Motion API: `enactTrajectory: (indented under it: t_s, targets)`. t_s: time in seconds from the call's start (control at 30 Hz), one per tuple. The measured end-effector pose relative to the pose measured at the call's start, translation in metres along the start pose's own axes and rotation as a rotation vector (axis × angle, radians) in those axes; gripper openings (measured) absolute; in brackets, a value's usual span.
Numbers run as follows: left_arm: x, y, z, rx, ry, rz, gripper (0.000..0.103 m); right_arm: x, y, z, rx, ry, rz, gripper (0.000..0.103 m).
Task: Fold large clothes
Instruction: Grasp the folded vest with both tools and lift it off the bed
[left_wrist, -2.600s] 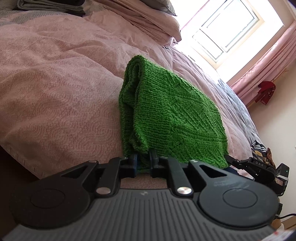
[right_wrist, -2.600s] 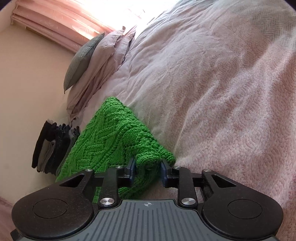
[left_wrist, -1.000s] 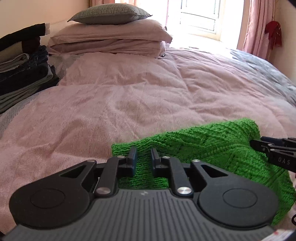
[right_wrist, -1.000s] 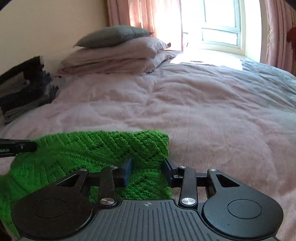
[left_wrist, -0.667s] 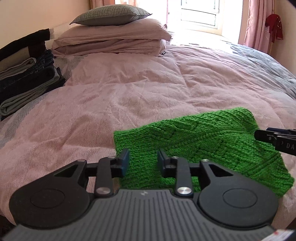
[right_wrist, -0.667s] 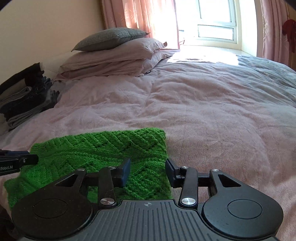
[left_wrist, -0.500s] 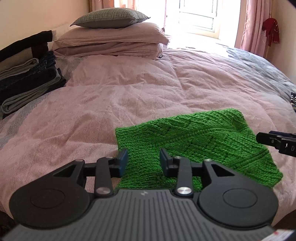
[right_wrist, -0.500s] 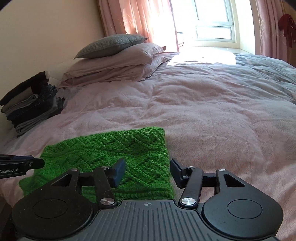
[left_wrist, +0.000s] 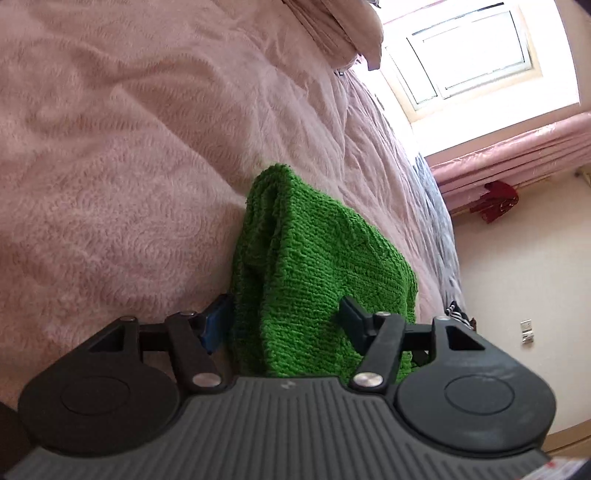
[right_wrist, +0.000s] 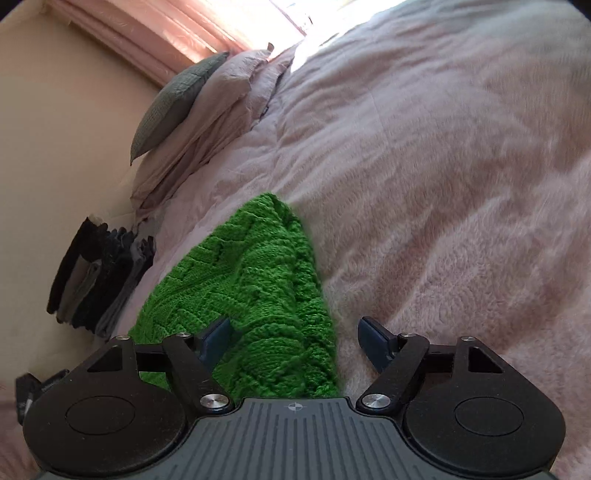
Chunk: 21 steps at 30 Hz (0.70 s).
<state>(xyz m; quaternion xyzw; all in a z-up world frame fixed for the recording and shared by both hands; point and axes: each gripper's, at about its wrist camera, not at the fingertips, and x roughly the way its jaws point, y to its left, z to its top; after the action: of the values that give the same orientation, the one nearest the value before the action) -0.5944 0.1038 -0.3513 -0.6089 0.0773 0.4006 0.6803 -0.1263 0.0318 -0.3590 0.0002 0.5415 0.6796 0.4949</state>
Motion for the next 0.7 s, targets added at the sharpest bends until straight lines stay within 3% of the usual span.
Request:
enactTrajectory:
  t_s: [0.17, 0.23, 0.3, 0.33, 0.4, 0.47, 0.6, 0.7]
  targets:
    - [0.025, 0.001, 0.007, 0.013, 0.026, -0.045, 0.057, 0.035, -0.014, 0.029, -0.017, 0.133, 0.198, 0.070]
    - [0.037, -0.008, 0.007, 0.065, 0.036, -0.028, 0.056, 0.050, -0.015, 0.037, -0.039, 0.191, 0.233, 0.058]
    - [0.040, -0.014, 0.005, 0.103, 0.022, -0.009, 0.047, 0.055, -0.025, 0.042, 0.010, 0.218, 0.283, 0.038]
    - [0.039, -0.014, 0.003, 0.096, 0.012, -0.007, 0.045, 0.055, -0.029, 0.043, 0.039, 0.222, 0.296, 0.035]
    - [0.030, -0.019, -0.004, 0.082, -0.021, 0.003, 0.034, 0.050, -0.028, 0.045, 0.080, 0.228, 0.278, 0.029]
    - [0.021, -0.035, -0.009, 0.080, -0.039, 0.060, 0.030, 0.042, -0.011, 0.051, 0.076, 0.238, 0.212, 0.026]
    - [-0.006, -0.072, -0.007, 0.058, -0.046, 0.133, 0.028, 0.023, 0.047, 0.082, 0.045, 0.289, 0.118, 0.024]
    - [-0.047, -0.099, -0.003, -0.004, -0.101, 0.139, 0.028, 0.013, 0.100, 0.110, -0.003, 0.344, 0.118, 0.024]
